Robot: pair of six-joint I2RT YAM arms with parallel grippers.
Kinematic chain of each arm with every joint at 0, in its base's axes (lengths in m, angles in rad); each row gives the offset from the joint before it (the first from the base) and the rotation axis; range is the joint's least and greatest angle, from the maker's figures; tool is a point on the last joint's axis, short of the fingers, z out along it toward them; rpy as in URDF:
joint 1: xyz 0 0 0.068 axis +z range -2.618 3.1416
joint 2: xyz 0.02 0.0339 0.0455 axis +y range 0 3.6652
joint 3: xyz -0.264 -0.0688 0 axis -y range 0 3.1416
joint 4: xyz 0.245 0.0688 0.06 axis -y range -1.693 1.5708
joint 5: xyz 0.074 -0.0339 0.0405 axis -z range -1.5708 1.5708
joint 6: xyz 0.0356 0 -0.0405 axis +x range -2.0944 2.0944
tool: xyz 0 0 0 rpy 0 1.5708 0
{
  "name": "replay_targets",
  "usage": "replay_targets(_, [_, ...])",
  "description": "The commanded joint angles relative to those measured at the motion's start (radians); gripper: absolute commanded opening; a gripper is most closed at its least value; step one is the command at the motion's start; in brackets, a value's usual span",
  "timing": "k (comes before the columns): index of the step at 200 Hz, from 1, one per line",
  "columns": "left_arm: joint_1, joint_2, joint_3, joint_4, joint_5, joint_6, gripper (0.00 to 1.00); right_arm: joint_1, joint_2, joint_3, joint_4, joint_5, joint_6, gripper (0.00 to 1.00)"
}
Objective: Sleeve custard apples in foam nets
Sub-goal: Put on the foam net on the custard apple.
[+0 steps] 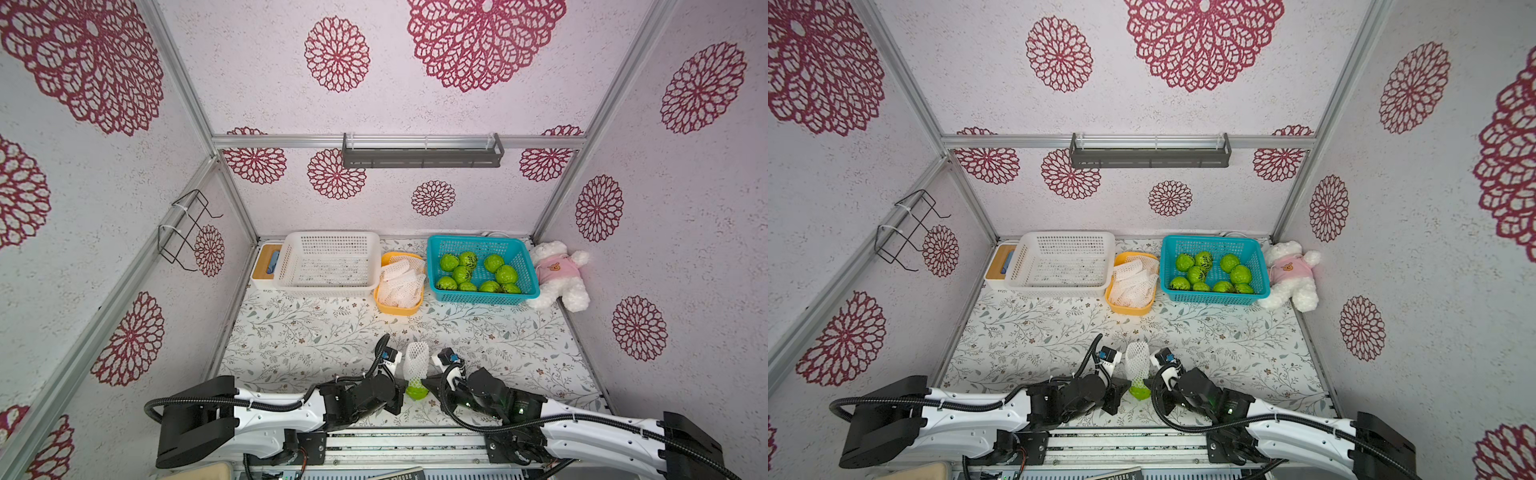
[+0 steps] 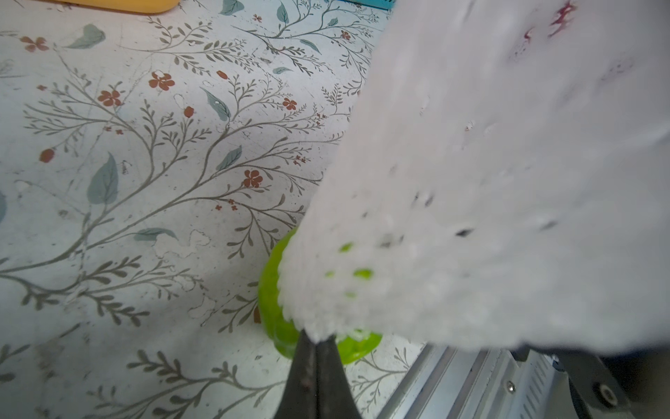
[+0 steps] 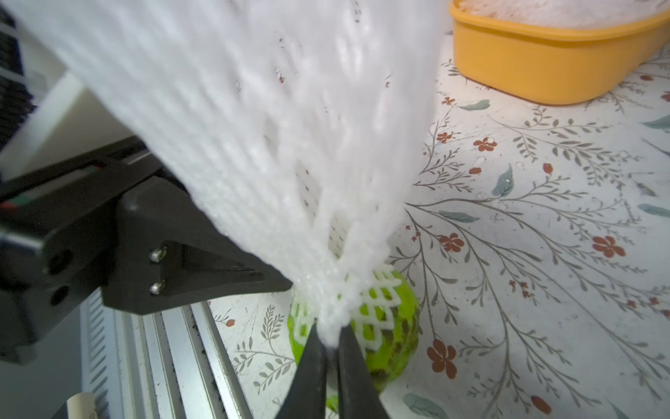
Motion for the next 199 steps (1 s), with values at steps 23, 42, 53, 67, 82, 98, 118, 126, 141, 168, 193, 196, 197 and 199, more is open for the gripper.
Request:
replay_targets(23, [-0.012,0.031,-0.002,0.042,-0.009,-0.017,0.0,0.006,-0.015,0.0,-0.024,0.022,0.022,0.12])
replay_targets(42, [-0.012,0.029,-0.009,0.045,-0.011,-0.021,0.0,0.006,-0.018,-0.002,-0.035,0.014,0.025,0.13])
replay_targets(53, [-0.015,0.026,-0.009,0.045,-0.01,-0.021,0.0,0.006,-0.022,-0.003,-0.042,0.01,0.027,0.14])
replay_targets(67, [-0.014,0.03,-0.006,0.045,-0.005,-0.02,0.0,0.006,-0.03,-0.006,-0.047,0.001,0.027,0.16])
replay_targets(82, [-0.016,0.044,0.007,0.043,0.007,-0.013,0.0,0.006,-0.042,-0.008,-0.049,-0.012,0.024,0.22])
replay_targets(98, [-0.019,0.067,0.024,0.037,0.019,-0.003,0.0,0.006,-0.061,-0.005,-0.055,-0.028,0.014,0.32])
replay_targets(118, [-0.02,0.083,0.032,0.031,0.026,0.001,0.0,0.006,-0.11,0.001,-0.071,-0.061,-0.004,0.4])
replay_targets(126, [-0.02,0.081,0.033,0.029,0.024,0.0,0.0,0.006,-0.137,0.003,-0.082,-0.067,-0.005,0.44])
replay_targets(141, [-0.021,0.073,0.032,0.017,0.017,0.001,0.0,0.005,-0.195,0.004,-0.103,-0.057,-0.002,0.5])
replay_targets(168, [-0.021,0.066,0.039,0.001,0.01,0.006,0.0,0.0,-0.287,0.011,-0.154,0.027,0.035,0.62])
replay_targets(193, [-0.02,0.08,0.055,-0.008,0.015,0.014,0.0,-0.021,-0.281,0.04,-0.2,0.08,0.096,0.65])
replay_targets(196, [-0.021,0.081,0.057,-0.008,0.015,0.014,0.0,-0.025,-0.276,0.044,-0.205,0.081,0.104,0.65])
replay_targets(197, [-0.02,0.082,0.058,-0.008,0.015,0.014,0.0,-0.027,-0.273,0.047,-0.207,0.082,0.108,0.65])
replay_targets(199, [-0.02,0.084,0.06,-0.009,0.016,0.016,0.0,-0.029,-0.268,0.05,-0.211,0.083,0.116,0.65])
